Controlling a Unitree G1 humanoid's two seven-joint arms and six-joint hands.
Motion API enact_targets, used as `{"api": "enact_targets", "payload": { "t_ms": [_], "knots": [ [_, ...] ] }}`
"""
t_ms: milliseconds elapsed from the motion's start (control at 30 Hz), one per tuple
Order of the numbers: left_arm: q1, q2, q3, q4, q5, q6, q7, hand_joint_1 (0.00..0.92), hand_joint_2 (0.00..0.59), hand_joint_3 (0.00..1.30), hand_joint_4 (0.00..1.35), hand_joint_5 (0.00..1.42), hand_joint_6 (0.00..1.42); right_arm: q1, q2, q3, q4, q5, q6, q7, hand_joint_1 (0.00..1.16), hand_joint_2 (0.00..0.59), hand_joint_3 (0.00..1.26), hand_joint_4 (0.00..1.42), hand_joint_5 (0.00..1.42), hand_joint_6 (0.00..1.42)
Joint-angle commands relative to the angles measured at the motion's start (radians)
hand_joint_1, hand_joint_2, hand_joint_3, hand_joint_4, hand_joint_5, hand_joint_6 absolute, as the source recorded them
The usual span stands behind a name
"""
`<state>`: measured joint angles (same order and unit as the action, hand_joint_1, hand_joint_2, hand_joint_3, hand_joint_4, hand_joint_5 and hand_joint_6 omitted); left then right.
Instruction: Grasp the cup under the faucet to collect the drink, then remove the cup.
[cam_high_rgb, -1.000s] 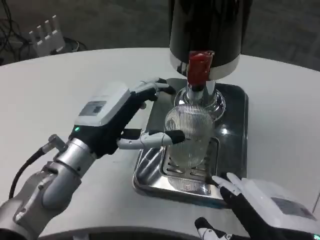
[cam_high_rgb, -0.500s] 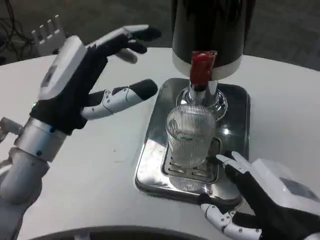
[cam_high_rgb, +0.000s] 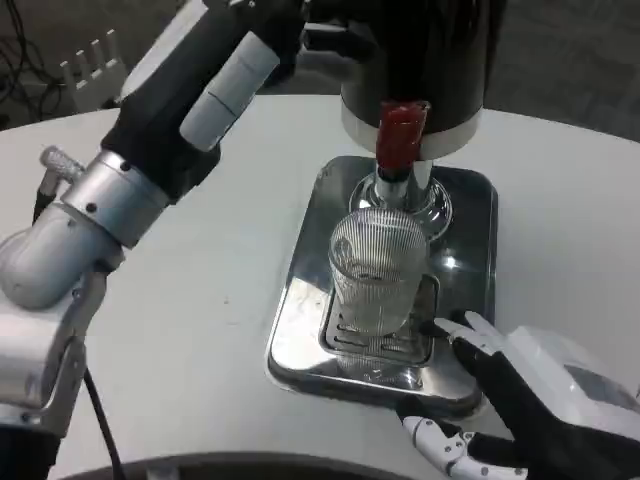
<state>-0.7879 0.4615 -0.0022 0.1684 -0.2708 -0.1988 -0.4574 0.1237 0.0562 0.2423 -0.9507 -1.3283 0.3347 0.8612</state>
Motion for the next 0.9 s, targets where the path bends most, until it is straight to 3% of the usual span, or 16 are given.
{"api": "enact_targets", "payload": {
  "t_ms": [33,400,900],
  "knots": [
    [-0.056,-0.024,0.002,0.023,-0.019,0.087,-0.071,0.0,0.112,0.3,0.24,0.33,0.39,0.018,0.038,0.01,-0.025,0.001,-0.004,-0.008,0.35,0.442,0.13,0.02,0.07,0.0],
    [-0.077,-0.036,-0.022,0.073,0.046,0.111,-0.171,0.0,0.12,0.31,0.26,0.34,0.4,0.031,0.046,0.013,-0.029,0.023,0.009,-0.007,0.34,0.445,0.13,0.02,0.07,0.0],
    [-0.097,-0.036,-0.038,0.198,0.133,0.076,-0.229,0.0,0.115,0.31,0.28,0.37,0.44,0.028,0.028,-0.019,-0.041,0.096,0.022,-0.02,0.33,0.446,0.15,0.03,0.09,0.0]
  ]
}}
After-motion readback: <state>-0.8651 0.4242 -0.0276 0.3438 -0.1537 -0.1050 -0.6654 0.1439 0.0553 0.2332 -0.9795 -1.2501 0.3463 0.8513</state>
